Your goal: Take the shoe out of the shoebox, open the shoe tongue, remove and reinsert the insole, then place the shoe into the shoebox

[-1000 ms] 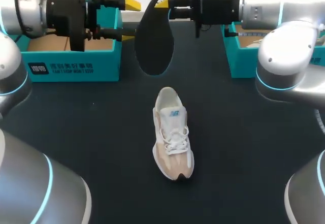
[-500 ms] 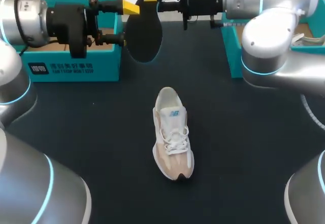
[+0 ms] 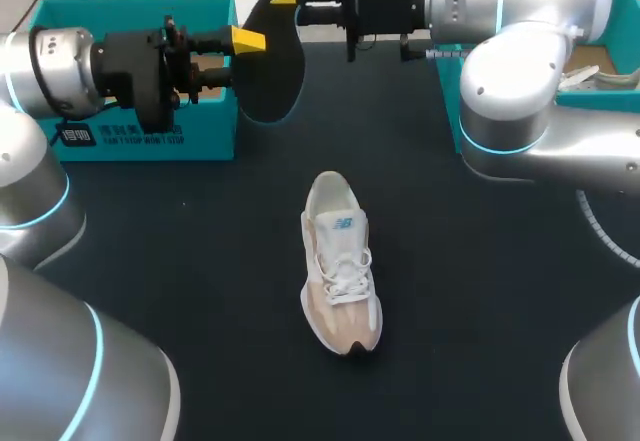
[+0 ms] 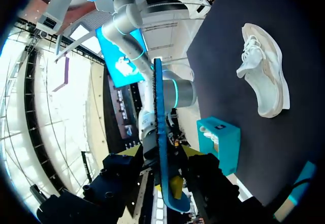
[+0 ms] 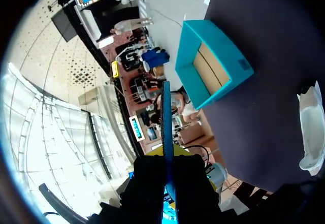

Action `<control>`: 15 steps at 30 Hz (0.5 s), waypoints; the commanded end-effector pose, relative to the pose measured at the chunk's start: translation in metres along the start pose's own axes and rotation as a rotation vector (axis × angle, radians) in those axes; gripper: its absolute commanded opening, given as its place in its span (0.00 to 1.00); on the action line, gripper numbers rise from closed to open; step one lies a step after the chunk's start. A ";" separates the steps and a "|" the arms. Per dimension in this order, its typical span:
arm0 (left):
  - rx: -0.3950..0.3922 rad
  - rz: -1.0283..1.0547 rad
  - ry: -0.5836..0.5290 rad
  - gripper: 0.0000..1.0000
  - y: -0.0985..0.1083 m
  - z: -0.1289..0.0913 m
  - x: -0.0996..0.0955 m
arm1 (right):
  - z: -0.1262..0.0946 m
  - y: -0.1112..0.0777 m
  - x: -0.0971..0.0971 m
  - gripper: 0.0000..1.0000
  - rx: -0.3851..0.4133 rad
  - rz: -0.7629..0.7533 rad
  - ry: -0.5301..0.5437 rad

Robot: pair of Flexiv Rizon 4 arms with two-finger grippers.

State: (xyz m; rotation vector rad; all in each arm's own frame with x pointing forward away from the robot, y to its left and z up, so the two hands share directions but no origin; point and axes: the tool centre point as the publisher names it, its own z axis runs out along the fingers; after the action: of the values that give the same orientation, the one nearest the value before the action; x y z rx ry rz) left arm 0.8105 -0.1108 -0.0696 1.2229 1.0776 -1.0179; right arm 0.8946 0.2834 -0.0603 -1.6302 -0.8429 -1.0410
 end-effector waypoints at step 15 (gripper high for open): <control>0.005 -0.006 -0.017 0.00 0.006 0.007 0.006 | -0.007 -0.007 -0.006 0.00 0.040 -0.063 0.045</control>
State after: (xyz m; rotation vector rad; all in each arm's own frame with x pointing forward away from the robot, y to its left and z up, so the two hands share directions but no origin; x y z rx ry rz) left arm 0.8159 -0.1173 -0.0711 1.2209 1.0735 -1.0327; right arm 0.8883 0.2815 -0.0610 -1.6072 -0.8549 -1.0725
